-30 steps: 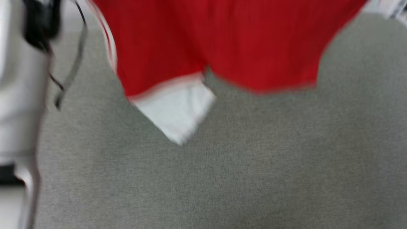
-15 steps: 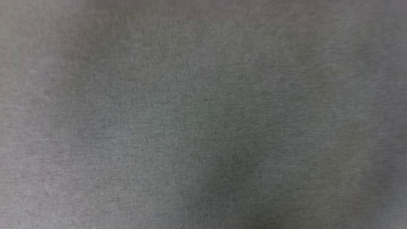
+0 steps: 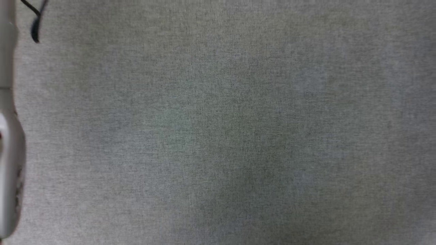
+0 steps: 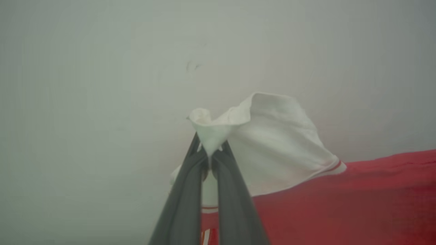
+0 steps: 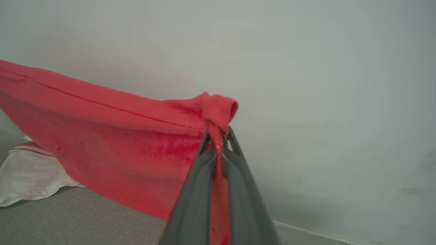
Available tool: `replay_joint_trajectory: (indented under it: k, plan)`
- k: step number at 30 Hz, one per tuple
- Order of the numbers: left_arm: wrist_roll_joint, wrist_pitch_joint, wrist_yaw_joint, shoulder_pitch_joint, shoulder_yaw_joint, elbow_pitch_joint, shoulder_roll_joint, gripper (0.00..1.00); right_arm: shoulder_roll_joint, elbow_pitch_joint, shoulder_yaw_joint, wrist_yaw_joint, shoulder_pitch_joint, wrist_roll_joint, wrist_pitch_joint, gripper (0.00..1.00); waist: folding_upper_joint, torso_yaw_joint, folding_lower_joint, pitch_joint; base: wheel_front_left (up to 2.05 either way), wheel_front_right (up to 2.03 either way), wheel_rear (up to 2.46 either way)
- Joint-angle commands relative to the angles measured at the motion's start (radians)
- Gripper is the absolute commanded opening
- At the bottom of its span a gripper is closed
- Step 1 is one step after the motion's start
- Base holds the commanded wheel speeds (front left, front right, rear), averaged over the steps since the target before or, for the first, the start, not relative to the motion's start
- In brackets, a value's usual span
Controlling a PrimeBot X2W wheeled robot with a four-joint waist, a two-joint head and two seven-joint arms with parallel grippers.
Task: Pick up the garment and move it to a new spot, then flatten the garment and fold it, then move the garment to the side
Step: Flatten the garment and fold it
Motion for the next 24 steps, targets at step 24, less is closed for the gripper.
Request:
replay_joint_trajectory:
  k: [24]
  plan:
    - [-0.148,0.014,0.169,1.293,0.113,-0.612,0.074,0.0,-0.109,-0.294,0.064,-0.001,0.957,0.201,-0.058,0.0,0.0,-0.008,-0.0001,-0.536,0.0,0.0,0.0]
